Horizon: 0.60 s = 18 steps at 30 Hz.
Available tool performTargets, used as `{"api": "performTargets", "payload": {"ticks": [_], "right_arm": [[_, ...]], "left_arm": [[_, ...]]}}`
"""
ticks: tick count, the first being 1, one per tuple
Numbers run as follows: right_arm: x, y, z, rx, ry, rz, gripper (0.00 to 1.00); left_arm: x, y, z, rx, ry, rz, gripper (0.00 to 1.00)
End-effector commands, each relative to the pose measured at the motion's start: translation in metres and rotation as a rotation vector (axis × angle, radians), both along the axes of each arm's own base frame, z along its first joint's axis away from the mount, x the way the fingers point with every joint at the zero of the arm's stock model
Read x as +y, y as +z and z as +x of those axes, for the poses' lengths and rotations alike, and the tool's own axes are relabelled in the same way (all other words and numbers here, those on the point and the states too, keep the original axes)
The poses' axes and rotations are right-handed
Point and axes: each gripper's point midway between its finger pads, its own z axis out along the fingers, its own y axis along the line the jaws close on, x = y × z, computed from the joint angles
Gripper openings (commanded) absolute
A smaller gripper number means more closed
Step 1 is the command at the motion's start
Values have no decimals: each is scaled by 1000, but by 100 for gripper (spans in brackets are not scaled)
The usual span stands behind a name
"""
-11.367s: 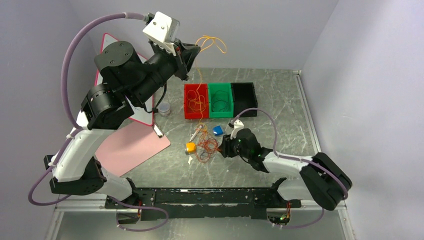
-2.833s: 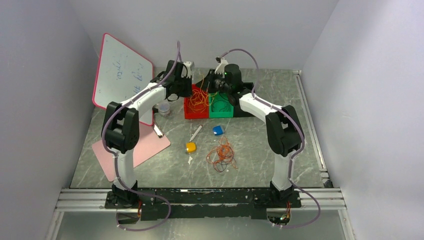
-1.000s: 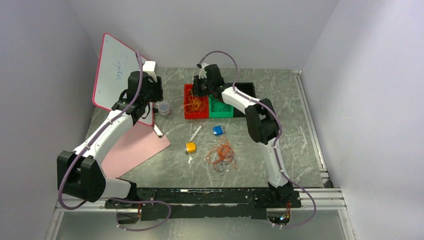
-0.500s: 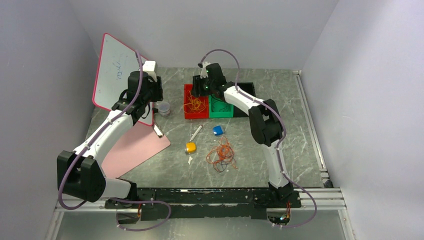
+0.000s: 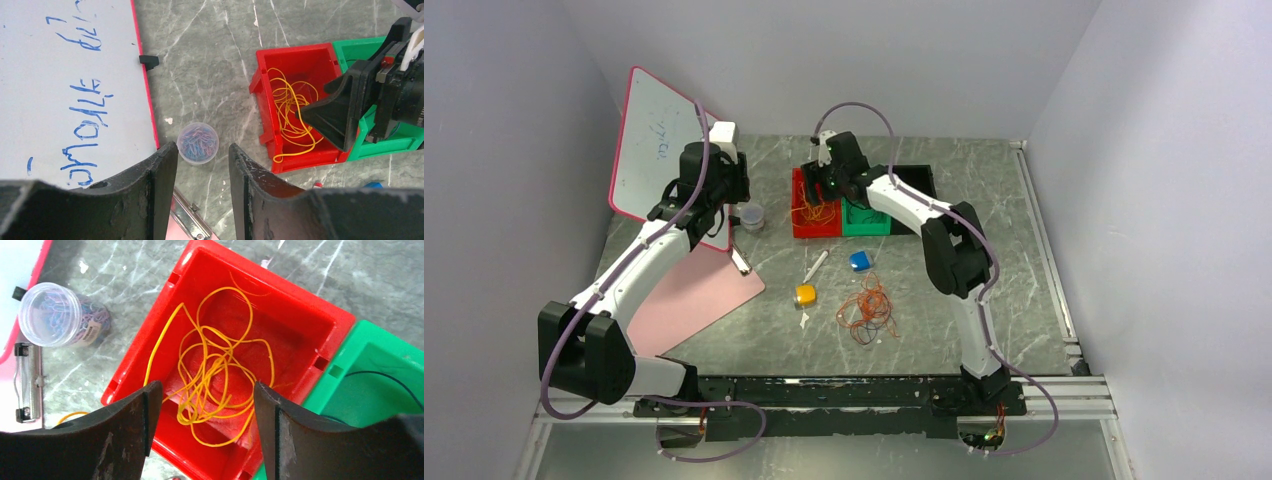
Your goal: Untangle the cables
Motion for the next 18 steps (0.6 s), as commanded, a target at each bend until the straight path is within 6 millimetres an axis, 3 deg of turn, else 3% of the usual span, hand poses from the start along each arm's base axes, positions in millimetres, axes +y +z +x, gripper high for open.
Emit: {"api": "performTargets", "payload": {"ticks": [1, 6, 10, 18], "right_arm": [[-14, 28, 1, -54, -1, -49, 72], [-26, 27, 1, -52, -15, -124, 73], [-36, 40, 2, -89, -49, -148, 72], [-50, 58, 5, -141, -102, -186, 53]], "left_arm": [[2, 10, 4, -41, -6, -5, 47], [1, 10, 3, -42, -10, -7, 47], [-1, 9, 3, -37, -23, -12, 46], [-3, 7, 4, -30, -31, -13, 45]]}}
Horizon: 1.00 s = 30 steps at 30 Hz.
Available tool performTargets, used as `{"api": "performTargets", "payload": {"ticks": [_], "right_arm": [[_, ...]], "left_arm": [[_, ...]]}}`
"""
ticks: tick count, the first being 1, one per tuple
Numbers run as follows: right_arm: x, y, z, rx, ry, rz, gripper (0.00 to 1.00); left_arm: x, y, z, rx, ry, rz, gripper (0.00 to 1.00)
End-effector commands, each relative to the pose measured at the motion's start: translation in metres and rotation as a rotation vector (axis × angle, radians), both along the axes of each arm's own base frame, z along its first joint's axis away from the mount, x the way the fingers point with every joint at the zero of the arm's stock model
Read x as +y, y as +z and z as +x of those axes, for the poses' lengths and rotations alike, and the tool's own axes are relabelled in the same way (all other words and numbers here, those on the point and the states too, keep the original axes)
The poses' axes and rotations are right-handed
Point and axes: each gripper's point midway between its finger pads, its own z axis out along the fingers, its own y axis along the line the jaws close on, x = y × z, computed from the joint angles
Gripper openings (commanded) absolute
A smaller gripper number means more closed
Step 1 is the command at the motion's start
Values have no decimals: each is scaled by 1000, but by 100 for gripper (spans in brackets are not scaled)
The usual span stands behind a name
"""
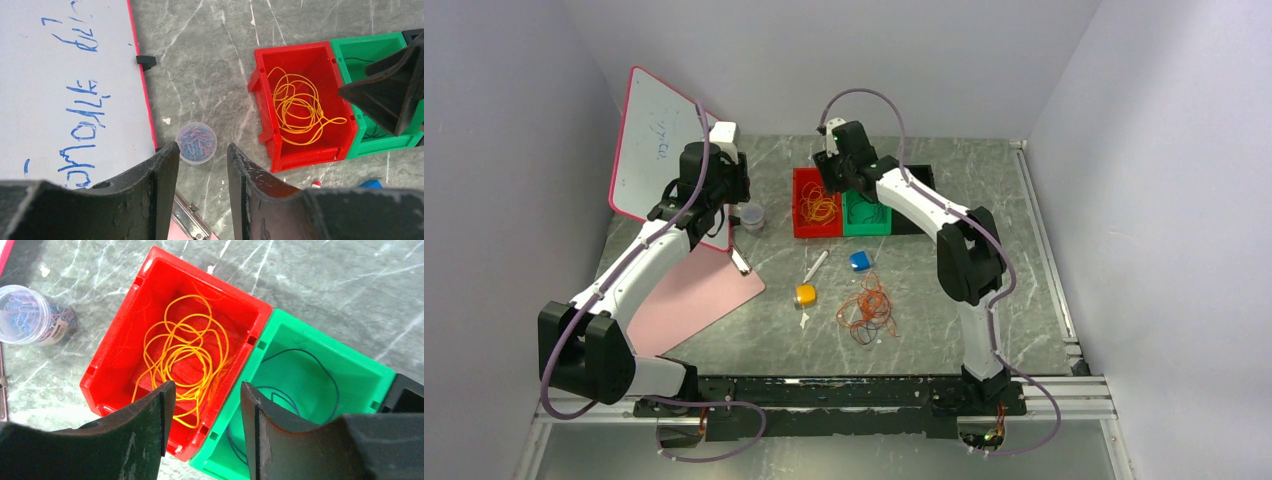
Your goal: Untangle the cables
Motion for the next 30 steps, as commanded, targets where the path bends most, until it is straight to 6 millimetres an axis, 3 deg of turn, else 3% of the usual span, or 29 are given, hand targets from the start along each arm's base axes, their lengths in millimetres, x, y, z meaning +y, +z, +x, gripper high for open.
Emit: {"api": "performTargets", "payload": {"ticks": [1, 8, 15, 21, 30], "right_arm": [[-11, 23, 2, -53, -30, -30, 54], [6, 48, -24, -49, 72, 117, 61], [2, 21, -52, 58, 120, 104, 45], [-19, 10, -84, 84, 95, 114, 45], [-64, 27, -142, 32, -9, 204, 53]], "left_arm": [[-1, 7, 5, -30, -18, -11, 45], [-2, 6, 5, -26, -20, -8, 45], [-5, 6, 5, -23, -33, -16, 45], [-5, 6, 5, -20, -40, -10, 43], [-7, 13, 1, -38, -48, -34, 43]]}}
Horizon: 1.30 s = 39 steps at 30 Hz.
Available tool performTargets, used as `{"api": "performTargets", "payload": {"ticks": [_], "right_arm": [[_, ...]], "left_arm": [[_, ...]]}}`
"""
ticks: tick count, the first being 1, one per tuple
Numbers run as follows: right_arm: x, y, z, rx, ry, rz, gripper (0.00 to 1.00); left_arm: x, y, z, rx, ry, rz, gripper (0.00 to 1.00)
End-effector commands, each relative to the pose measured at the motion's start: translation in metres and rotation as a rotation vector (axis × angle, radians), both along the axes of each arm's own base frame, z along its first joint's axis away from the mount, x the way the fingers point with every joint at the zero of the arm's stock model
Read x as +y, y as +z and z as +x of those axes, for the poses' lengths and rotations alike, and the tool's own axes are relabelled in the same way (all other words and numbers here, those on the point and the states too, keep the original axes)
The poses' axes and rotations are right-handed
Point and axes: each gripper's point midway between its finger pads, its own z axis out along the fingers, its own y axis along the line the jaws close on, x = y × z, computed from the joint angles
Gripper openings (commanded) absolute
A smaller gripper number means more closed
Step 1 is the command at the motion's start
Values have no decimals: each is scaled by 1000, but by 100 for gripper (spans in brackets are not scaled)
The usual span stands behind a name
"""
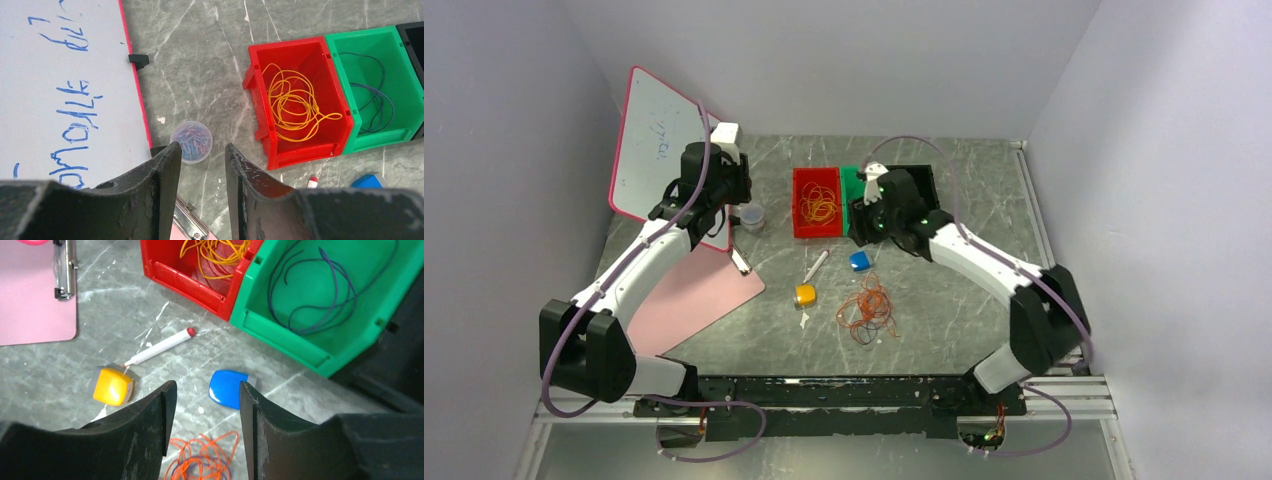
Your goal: Untangle the cables
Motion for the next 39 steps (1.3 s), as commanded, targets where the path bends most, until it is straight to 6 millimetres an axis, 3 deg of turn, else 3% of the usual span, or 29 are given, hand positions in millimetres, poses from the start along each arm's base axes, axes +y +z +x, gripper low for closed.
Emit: {"api": "performTargets", "payload": {"ticks": [1, 8, 11, 12, 14, 21, 26, 31, 39], "right_arm": [[-15, 26, -11, -79, -91, 96, 54], [-47, 30, -41, -80, -217, 160, 57], [-55, 27, -51, -65, -256, 182, 59], [-57, 24, -54, -57, -267, 186, 60], [-61, 23, -59, -50, -292, 200, 61], [-76, 27, -70, -56, -370, 240, 65], [-90, 20, -73, -43, -460, 234, 68], [-104, 11, -73, -30, -543, 197, 69], [-107, 5, -79, 21, -587, 197, 72]], "left_arm": [[-4, 18, 0, -51, -31, -38, 44], [-6, 26, -10, -27, -20, -86, 49], [-8, 25, -20, 5, -25, -113, 56], [-9, 24, -23, 22, -27, -124, 64], [-9, 18, -30, 57, -19, -141, 66], [-8, 2, -52, 156, 25, -196, 73], [-2, 6, -65, 178, 78, -238, 90], [5, 3, -71, 217, 132, -233, 98], [-5, -17, -83, 317, 70, -231, 92]]}}
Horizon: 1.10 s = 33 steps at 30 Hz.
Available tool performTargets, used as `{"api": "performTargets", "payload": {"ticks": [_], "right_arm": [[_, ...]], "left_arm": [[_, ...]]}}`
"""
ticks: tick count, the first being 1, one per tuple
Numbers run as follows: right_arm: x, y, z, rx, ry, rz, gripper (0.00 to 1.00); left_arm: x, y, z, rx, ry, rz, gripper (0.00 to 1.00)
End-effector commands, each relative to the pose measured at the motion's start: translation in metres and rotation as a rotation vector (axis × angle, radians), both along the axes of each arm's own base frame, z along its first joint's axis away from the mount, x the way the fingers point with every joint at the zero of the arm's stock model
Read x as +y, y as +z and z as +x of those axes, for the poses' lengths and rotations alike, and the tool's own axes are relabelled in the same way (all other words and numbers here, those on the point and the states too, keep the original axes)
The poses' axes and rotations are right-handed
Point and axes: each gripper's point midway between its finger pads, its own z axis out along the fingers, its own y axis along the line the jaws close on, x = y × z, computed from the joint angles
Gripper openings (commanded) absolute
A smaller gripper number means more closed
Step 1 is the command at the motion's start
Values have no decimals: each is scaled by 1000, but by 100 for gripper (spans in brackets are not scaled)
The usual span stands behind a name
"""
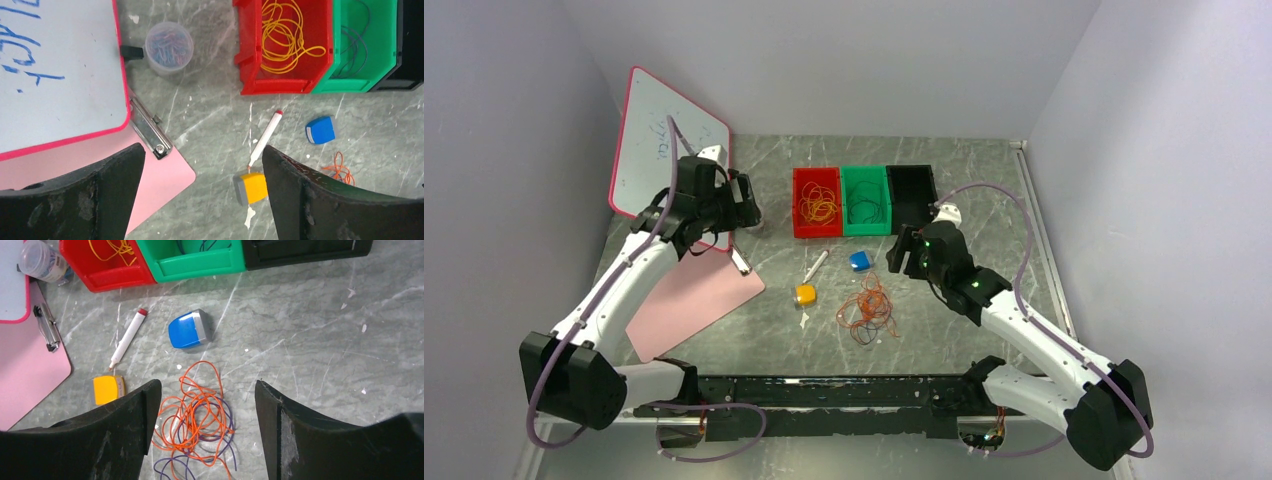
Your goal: Untangle the cables
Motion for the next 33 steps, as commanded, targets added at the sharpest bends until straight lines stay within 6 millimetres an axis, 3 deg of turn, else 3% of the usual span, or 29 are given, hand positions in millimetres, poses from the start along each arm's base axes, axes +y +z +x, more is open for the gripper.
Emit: {"api": "performTargets", "payload": {"ticks": [1, 12, 25, 29, 33], "right_arm": [[-4, -6, -7, 50, -21, 5, 73], [18, 3, -21, 102, 177, -9, 72], [34, -23, -23, 200, 282, -40, 66], [41, -34, -27, 240, 311, -26, 62], [47, -44, -29, 279, 326, -27, 60]], "left_arm": [[-6, 2, -12, 15, -49, -44, 92], [-26, 9, -28, -41, -126, -169, 91], [-37, 6, -30, -100, -159, -243, 93], [-40, -6, -31, -79, -159, -231, 90], [-63, -14, -40, -71, -216, -247, 88]]}}
